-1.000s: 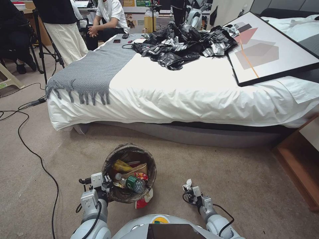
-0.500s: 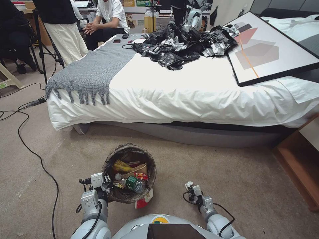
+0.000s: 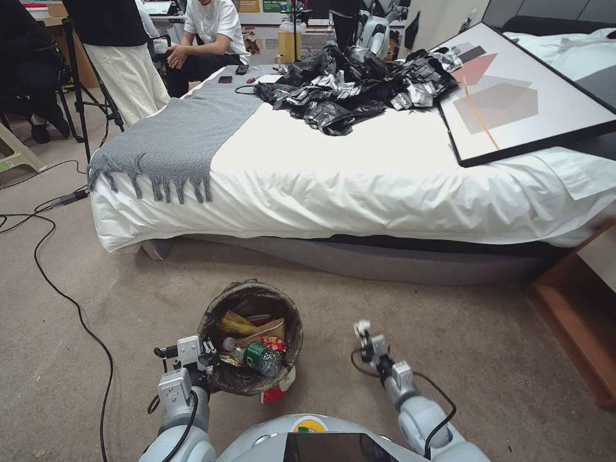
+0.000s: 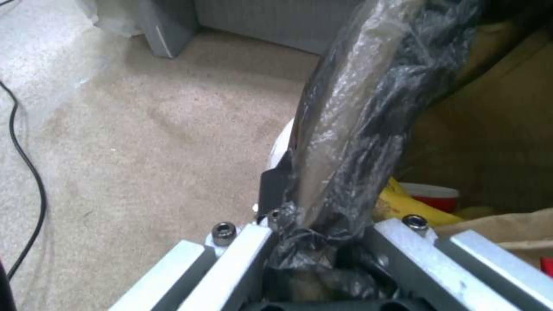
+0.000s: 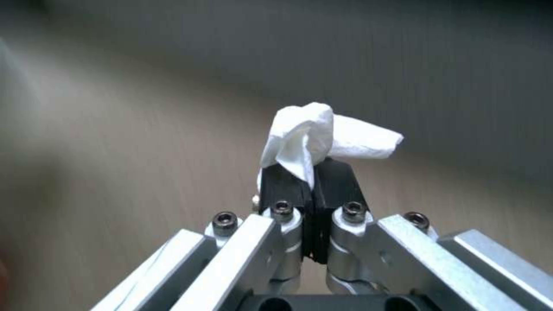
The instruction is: Pick up the trash bin, then pick up the garbage from the floor and place it into the trash bin.
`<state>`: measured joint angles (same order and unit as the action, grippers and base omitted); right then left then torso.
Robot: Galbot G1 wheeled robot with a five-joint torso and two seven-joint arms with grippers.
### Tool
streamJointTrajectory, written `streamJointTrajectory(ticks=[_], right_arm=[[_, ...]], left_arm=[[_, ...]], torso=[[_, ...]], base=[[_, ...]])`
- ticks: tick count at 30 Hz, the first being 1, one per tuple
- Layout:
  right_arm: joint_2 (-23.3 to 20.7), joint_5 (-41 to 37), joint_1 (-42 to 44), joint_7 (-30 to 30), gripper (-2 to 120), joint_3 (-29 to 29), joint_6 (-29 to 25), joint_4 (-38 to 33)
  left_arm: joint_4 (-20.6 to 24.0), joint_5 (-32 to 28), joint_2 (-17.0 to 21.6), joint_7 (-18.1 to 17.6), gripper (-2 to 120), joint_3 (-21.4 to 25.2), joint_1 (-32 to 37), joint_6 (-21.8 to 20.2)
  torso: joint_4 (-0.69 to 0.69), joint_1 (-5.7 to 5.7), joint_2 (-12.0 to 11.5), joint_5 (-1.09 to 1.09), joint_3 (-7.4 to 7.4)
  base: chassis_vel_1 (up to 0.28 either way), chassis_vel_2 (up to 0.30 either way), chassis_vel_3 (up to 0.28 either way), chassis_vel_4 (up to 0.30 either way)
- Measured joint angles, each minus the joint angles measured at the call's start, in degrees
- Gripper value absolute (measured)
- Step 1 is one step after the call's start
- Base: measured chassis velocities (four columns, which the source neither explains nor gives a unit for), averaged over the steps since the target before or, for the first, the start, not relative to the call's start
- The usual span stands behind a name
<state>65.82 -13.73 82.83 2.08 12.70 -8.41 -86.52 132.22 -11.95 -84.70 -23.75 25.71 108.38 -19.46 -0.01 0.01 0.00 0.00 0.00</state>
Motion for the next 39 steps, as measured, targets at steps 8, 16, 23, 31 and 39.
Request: streamJointTrajectory(ticks=[8,16,23,31,39], right_arm=[[-0.4,-0.8,0.0,-2.2,0,0.9,-4.8,-8.6],[-2.2,-6.5,-0.7,-16.0,0,-0.3,-12.1,-24.9],[-7.0,-5.5,-0.8,-20.7,0,-7.8,-12.1,-31.7],[-9.0,-4.3,-7.3,-20.3,0,-19.8,-9.7,-26.9],[-6.9,-4.1,-11.2,-18.1,15,-23.3,-9.4,-20.2]], left_arm=[[-0.1,0.2,-0.1,0.0,0,-0.1,0.0,0.0],[-0.6,0.8,-0.2,0.1,0,-0.5,0.0,0.1],[-0.6,1.4,-0.1,0.1,0,-1.1,0.1,0.1],[-0.5,2.6,-0.5,0.2,0,-2.0,0.3,0.1],[-0.3,2.8,-0.7,0.2,0,-2.2,0.5,0.1]], torso=[[0.01,0.00,0.0,-0.01,0.00],[0.02,0.00,0.0,-0.01,0.00],[0.01,0.00,0.0,-0.01,0.00],[0.02,0.00,0.0,-0.01,0.00],[0.02,0.00,0.0,0.00,0.00]], base=[[0.000,0.000,0.000,0.000],[0.000,0.000,0.000,0.000],[0.000,0.000,0.000,0.000],[0.000,0.000,0.000,0.000],[0.000,0.000,0.000,0.000]])
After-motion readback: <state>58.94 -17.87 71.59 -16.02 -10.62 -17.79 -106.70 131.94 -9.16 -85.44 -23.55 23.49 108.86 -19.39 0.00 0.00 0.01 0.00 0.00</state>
